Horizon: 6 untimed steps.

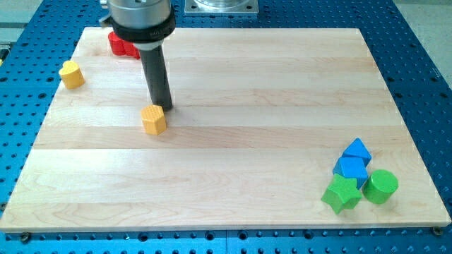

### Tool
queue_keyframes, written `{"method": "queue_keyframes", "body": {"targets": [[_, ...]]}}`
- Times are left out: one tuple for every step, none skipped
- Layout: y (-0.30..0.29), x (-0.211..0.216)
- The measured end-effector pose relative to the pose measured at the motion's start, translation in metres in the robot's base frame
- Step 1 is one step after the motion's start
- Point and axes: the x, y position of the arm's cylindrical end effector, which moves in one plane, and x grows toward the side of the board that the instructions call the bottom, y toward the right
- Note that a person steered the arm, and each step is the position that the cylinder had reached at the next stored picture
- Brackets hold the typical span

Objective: Move the yellow heart to the left of the yellow hexagon

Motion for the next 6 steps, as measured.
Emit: {"method": "queue_keyframes", "body": {"targets": [[-0.026, -0.06], [-0.065, -0.081], [-0.109, -0.077], [-0.142, -0.078], [-0.162, -0.078], [-0.168, -0.085]]}}
